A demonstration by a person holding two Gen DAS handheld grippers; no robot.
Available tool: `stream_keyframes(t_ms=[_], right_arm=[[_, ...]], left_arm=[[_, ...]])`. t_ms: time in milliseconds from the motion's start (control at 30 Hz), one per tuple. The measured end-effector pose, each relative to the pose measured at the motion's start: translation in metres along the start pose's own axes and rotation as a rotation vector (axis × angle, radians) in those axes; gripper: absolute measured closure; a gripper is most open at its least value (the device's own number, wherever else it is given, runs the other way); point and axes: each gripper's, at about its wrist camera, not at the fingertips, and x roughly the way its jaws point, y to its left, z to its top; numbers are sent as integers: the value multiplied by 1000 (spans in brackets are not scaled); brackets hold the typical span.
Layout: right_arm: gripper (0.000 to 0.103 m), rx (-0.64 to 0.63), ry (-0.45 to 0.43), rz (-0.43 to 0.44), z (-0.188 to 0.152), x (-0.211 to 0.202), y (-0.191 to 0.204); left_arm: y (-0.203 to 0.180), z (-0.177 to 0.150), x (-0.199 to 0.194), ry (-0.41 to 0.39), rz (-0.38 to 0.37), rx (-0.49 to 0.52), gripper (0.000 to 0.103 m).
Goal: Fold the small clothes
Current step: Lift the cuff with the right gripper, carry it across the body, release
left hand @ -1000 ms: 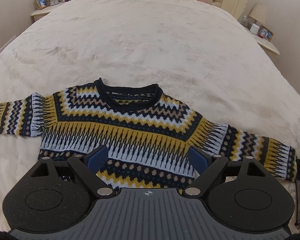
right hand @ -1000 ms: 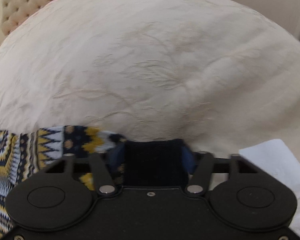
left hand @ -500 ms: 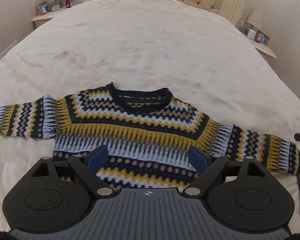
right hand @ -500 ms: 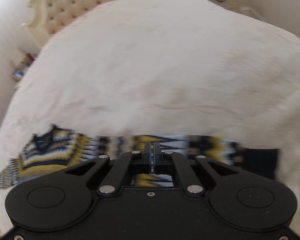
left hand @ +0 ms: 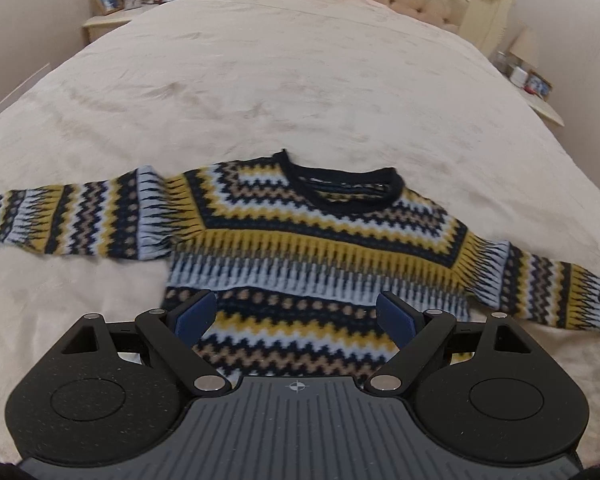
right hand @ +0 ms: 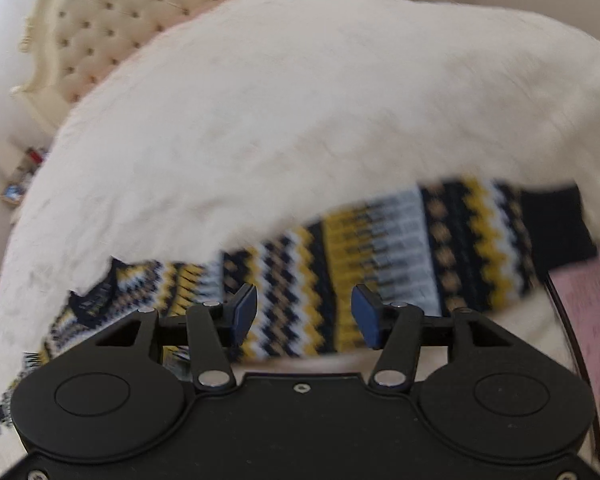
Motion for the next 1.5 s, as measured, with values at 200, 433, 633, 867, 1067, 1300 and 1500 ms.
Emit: stream_keyframes(t_ms=[200,433,633,867,1067,1300,1500], right_arm=[[42,134,48,-21,-2,10,-33],[40,301,-9,-84,-6,34,-62],[85,318,-83,-102,12,34,-63],[85,44,-134,-36,35,10,13],[85,-173,-133,100,43,0,115],[85,-389,-69,255,12,19,236],[85,-512,39,321,-42,51,307]], left_arm=[[4,-4,3,24,24,-6,16],[-2,-6,-1,18,41,-6,16],[5,-7,5,37,51,-9,16],[25,-9,19,82,30,-8,16],[50,-10,27,102,-6,-9,16],[93,-5,24,81,-22,-38,15],[128,3,24,68,-6,-60,15]])
